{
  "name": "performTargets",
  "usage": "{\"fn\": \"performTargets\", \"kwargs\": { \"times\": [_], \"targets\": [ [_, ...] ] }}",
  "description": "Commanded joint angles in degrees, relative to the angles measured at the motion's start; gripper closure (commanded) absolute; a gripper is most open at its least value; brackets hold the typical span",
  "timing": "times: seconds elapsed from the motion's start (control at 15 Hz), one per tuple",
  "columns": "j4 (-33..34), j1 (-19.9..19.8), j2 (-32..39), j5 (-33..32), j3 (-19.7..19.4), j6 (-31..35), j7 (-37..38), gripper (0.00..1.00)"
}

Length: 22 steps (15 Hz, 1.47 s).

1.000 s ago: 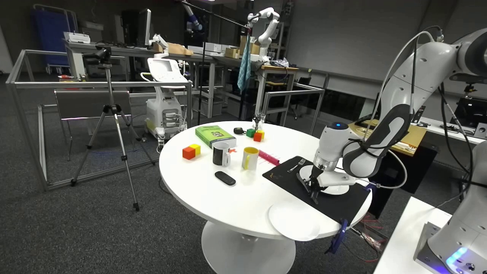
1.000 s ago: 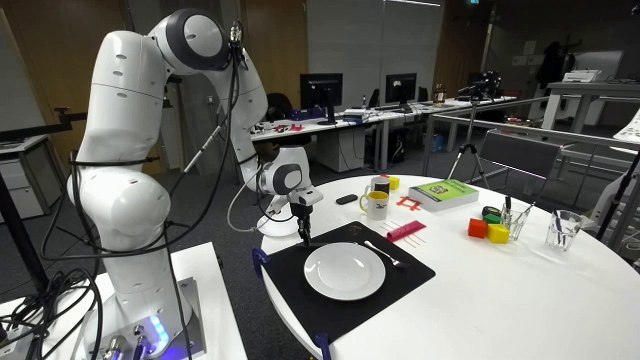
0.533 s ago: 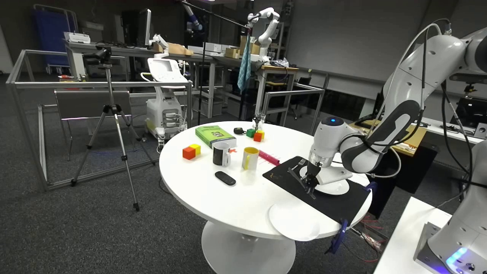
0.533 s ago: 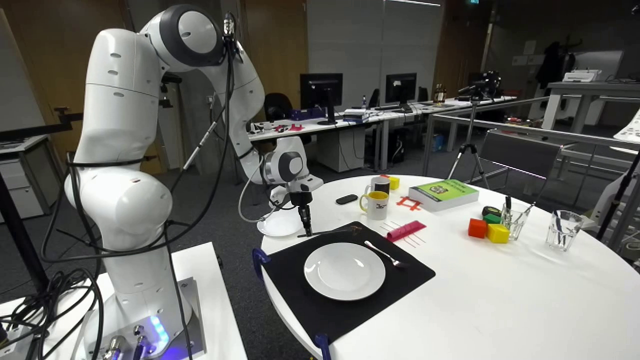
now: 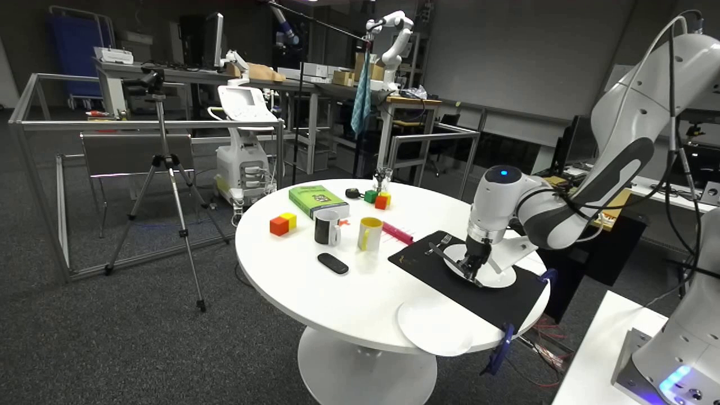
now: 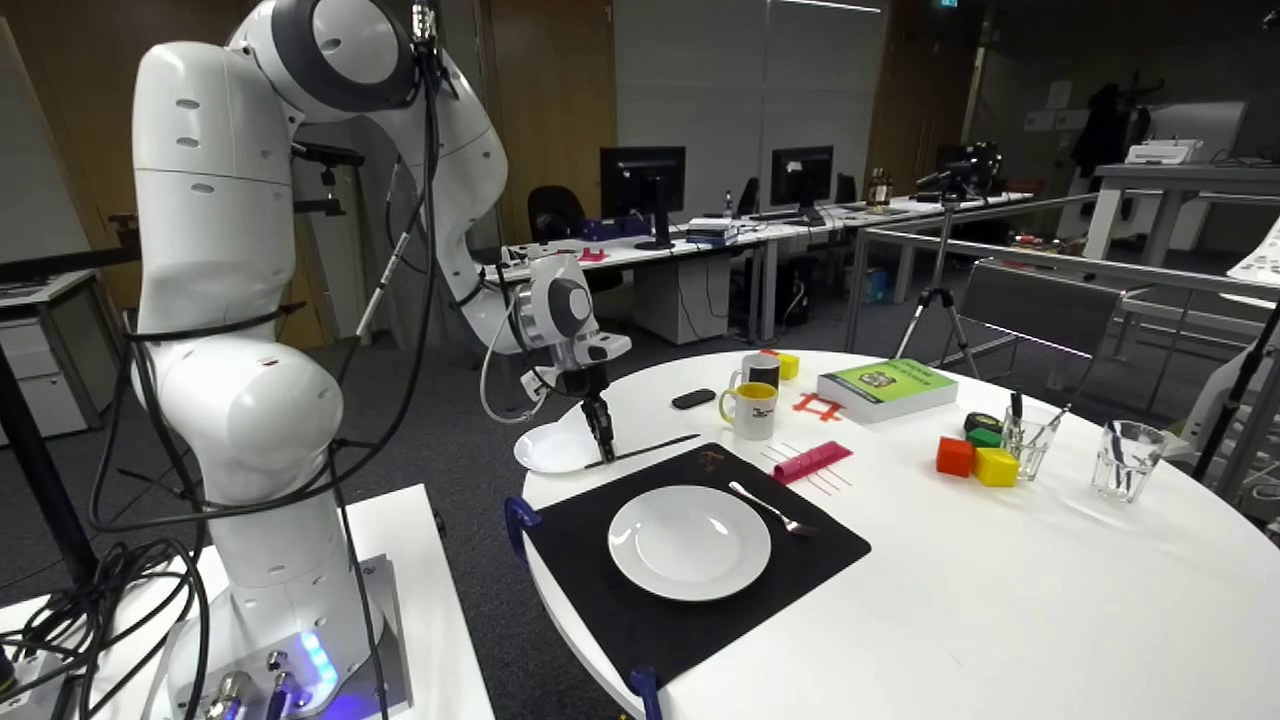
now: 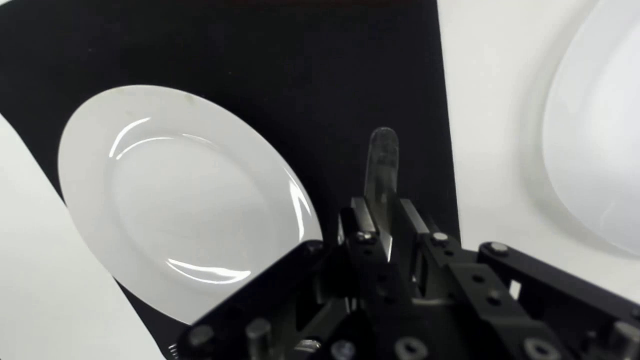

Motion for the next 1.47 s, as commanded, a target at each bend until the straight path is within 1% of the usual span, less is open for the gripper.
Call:
{"fn": "performTargets", "kwargs": {
  "times": [0.0, 0.2, 0.33, 0.47, 0.53, 0.6, 0.67, 0.73, 0.8, 0.93, 1.13, 1.4],
  "targets": [
    [-6.7, -5.1, -9.4, -3.2, 5.8, -4.6, -0.6, 0.96],
    [-11.3, -9.5, -15.1, -1.5, 9.5, -5.3, -1.9, 0.96],
    [-14.3, -12.7, -19.4, -0.5, 10.9, -6.0, -2.9, 0.96],
    [-16.6, -15.7, -23.2, 0.1, 11.9, -7.7, -4.0, 0.96],
    [-17.7, -17.4, -25.1, -1.0, 12.0, -7.7, -5.7, 0.96],
    [-18.4, -18.8, -26.4, -0.4, 12.3, -8.5, -7.4, 0.96],
    [-19.1, -20.2, -27.8, -0.4, 12.1, -8.7, -10.7, 0.96],
    [-15.9, -20.4, -22.2, 0.0, 14.3, -7.1, -6.8, 0.96],
    [-16.4, -21.4, -23.1, 0.1, 14.6, -7.1, -7.8, 0.83],
    [-16.3, -22.0, -22.9, 0.1, 15.4, -7.1, -7.6, 0.83],
    [-16.0, -21.8, -22.0, 0.1, 16.1, -7.2, -7.3, 0.83],
    [-16.0, -21.9, -22.0, 0.1, 16.1, -7.2, -7.3, 0.83]
  ]
}}
